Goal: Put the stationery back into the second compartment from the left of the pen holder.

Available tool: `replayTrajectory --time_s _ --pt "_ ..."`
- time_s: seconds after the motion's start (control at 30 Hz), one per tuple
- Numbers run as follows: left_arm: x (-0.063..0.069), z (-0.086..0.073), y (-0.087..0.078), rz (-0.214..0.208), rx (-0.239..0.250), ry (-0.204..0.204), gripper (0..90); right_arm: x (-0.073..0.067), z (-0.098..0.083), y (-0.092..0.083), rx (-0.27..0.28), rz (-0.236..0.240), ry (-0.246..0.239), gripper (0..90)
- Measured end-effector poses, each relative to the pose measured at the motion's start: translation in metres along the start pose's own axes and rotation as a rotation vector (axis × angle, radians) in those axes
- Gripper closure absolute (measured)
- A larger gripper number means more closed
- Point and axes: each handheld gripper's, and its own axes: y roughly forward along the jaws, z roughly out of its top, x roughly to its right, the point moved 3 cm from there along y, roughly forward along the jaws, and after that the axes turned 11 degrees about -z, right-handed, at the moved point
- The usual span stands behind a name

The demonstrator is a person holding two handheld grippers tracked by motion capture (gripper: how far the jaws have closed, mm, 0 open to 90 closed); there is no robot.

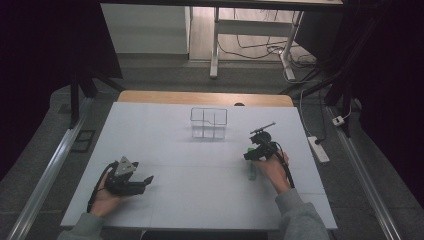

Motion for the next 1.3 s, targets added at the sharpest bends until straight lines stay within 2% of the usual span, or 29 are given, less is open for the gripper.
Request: replayTrajectory --time_s 0.1,0.33,0.53,0.67,1.03,1.3 --pt "0.0 0.0 0.001 0.001 -0.003 0.0 24.0 -0.001 0.002 0.003 -0.004 0.003 0.001 41.5" --pt "-0.001 -0.001 0.0 0.002 -0.003 -0.001 24.0 -0.004 0.006 0.008 -0.029 -0.033 -0.016 47.0" --pt "-0.001 -0.001 0.001 0.002 -0.008 -0.001 23.9 -0.004 0.006 0.009 -0.036 -0.055 -0.006 50.5" --pt "-0.001 -0.001 0.001 0.003 -0.009 0.0 23.9 -0.007 0.006 0.007 -0.034 -0.058 0.004 64.7" --pt "-0.002 -0.002 0.001 0.004 -0.012 -0.001 23.9 -0.007 0.006 0.007 -0.024 -0.053 -0.016 66.4" --pt "-0.002 -0.002 0.001 0.007 -0.011 -0.004 23.9 -0.003 0.011 -0.01 0.05 -0.026 -0.013 66.5"
